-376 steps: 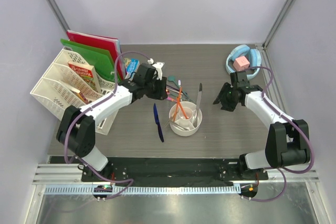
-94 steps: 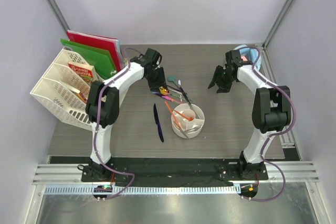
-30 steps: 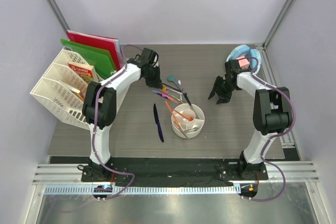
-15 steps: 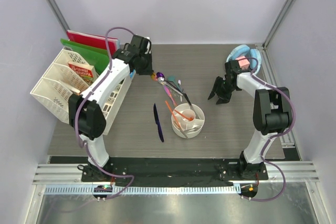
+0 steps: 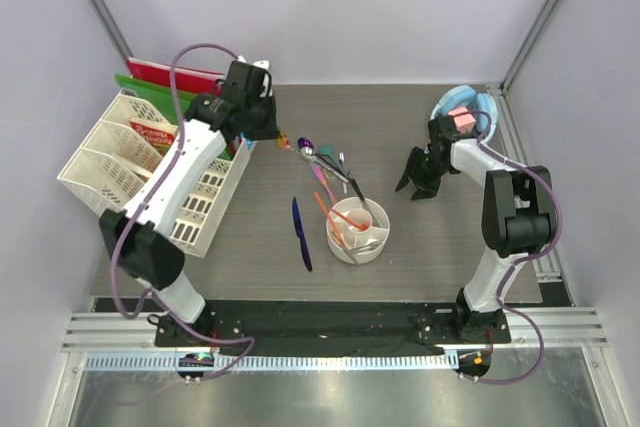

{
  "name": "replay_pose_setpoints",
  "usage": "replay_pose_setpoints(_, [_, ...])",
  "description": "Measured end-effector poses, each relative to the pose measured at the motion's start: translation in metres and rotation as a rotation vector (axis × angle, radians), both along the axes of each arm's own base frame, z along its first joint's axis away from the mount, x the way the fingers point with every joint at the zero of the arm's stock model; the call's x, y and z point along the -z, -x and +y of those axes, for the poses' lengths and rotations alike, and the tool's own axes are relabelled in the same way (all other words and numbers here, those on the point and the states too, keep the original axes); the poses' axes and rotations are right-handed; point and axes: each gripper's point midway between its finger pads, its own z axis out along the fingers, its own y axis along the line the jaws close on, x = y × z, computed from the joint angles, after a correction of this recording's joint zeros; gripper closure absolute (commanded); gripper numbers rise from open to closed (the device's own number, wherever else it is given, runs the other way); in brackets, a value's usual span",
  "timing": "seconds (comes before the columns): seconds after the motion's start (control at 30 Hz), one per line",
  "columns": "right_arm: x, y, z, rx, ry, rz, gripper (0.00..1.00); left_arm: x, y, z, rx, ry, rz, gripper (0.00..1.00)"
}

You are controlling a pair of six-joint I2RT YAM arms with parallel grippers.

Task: Sort the eating utensils into containers
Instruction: Pick up the spoon from the center of the board, then place the spoon in the storage box.

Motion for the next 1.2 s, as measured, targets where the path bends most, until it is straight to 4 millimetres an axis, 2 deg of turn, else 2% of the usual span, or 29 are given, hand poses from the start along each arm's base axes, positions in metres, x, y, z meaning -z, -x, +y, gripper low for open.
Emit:
replay_pose_setpoints(0.23, [0.0, 0.0, 0.0, -0.001, -0.003, 0.001, 0.44, -0.061, 0.045, 0.022, 0.003, 0.04, -0.119, 1.0])
replay_pose_setpoints(0.4, [0.0, 0.001, 0.0, -0.001, -0.003, 0.002, 0.44, -0.083, 0.068, 0.016, 0.089, 0.058, -0.147, 1.0])
replay_pose_setpoints(0.63, [-0.001, 0.014, -0.001, 0.0, -0.003, 0.0, 0.44, -0.071, 0.102, -0.023, 0.266, 0.026, -0.097, 1.0])
replay_pose_setpoints(0.77, [-0.002, 0.021, -0.001, 0.004, -0.005, -0.003, 0.44, -0.061, 0.113, -0.044, 0.338, 0.006, -0.076, 1.0])
replay_pose_setpoints(1.03, [0.0, 0.028, -0.002, 0.011, -0.007, 0.001, 0.44, -0.031, 0.111, -0.067, 0.399, -0.091, -0.036, 1.0])
replay_pose_setpoints(1.2, [0.0, 0.028, -0.002, 0.017, -0.009, 0.0, 0.44, -0.022, 0.107, -0.077, 0.419, -0.126, -0.033, 1.0])
